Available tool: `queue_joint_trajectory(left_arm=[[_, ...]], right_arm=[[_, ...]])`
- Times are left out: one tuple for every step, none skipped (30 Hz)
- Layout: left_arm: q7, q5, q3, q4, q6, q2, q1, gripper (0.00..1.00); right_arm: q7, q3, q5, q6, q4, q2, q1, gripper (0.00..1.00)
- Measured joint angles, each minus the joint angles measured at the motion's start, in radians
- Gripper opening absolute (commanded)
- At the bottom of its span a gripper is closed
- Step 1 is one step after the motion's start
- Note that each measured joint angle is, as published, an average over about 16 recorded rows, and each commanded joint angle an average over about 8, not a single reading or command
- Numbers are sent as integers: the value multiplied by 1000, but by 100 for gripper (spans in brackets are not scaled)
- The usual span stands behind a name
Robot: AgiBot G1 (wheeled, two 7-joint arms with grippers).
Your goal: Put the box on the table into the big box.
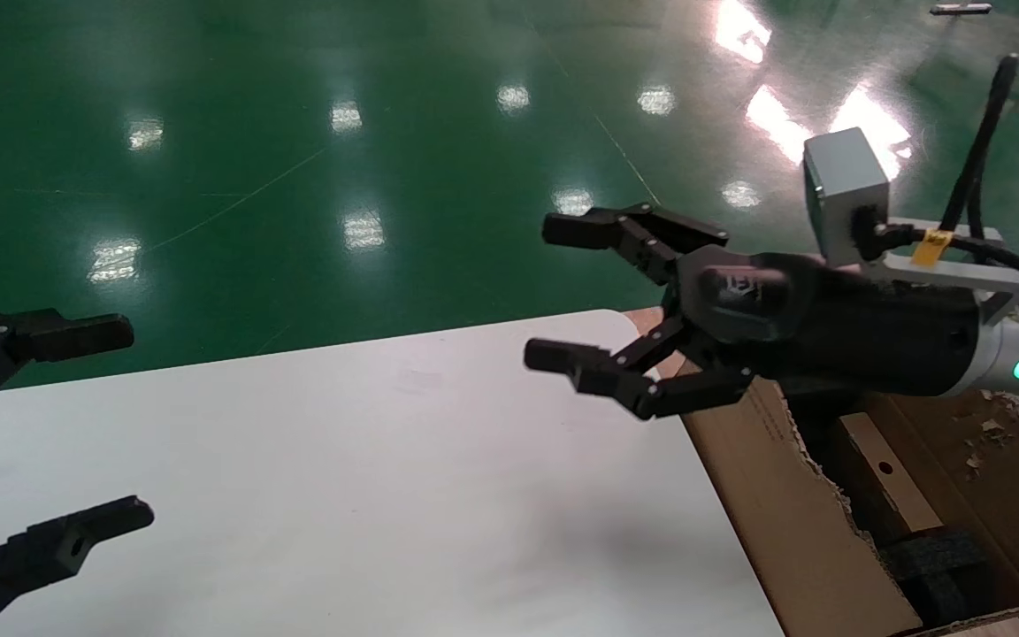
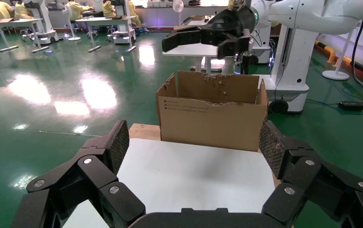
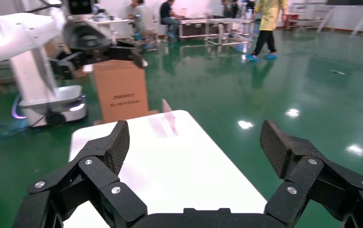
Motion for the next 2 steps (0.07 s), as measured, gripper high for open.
queue_joint_trajectory(left_arm=[[0,0,0,0,0,0,0,100],[0,0,0,0,0,0,0,100]], right_arm=[[5,7,-6,1,9,-2,-3,100],[10,14,-11,2,18,-5,-6,100]])
